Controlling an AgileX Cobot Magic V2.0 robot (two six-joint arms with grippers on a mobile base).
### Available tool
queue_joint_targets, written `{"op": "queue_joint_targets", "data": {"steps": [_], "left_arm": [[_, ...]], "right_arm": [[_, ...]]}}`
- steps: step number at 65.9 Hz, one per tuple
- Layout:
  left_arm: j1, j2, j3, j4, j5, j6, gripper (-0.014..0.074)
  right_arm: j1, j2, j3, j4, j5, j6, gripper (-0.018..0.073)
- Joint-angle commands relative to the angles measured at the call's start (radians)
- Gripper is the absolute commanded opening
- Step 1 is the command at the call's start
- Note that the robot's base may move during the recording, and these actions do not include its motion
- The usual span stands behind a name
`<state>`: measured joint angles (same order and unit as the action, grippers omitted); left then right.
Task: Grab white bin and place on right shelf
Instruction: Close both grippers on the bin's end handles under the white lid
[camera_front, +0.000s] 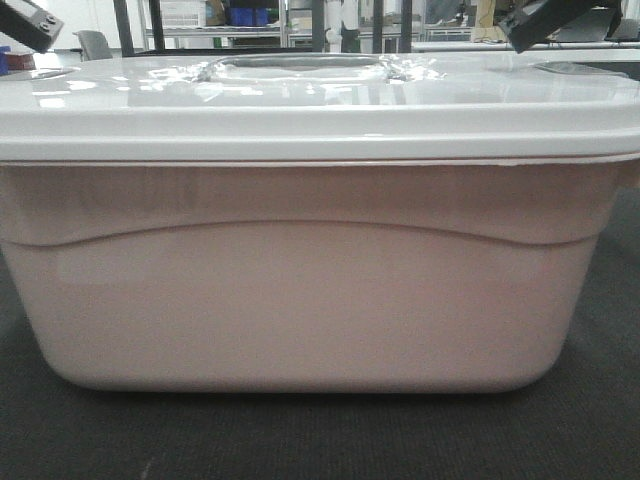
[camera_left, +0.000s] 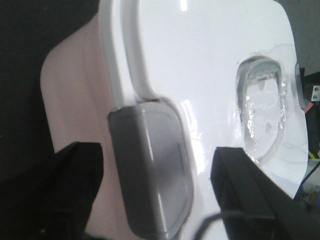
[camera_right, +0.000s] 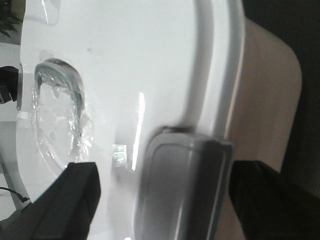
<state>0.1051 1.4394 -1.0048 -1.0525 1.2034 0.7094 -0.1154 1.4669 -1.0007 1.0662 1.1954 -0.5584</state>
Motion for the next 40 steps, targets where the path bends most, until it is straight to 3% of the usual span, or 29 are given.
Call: {"op": "queue_joint_targets", "data": {"steps": [1,16,40], "left_arm": [[-0.017,-0.015,-0.023,-0.064,0.094,0.007,0.0369],[-0.037,0.018,-0.023,-0.111,0.095,0.009,0.0369],[-0.037,0.018,-0.023,-0.11,0.11,0.013,0.0368]], "right_arm": [[0.005,-0.035,-0.023,0.077,0.14,-0.012,0.0623],[0.018,-0.035,-0.023,0.078,0.14,-0.012,0.0623],[0.018,-0.035,-0.023,0.079,0.14,-0.014,0.0623]]}}
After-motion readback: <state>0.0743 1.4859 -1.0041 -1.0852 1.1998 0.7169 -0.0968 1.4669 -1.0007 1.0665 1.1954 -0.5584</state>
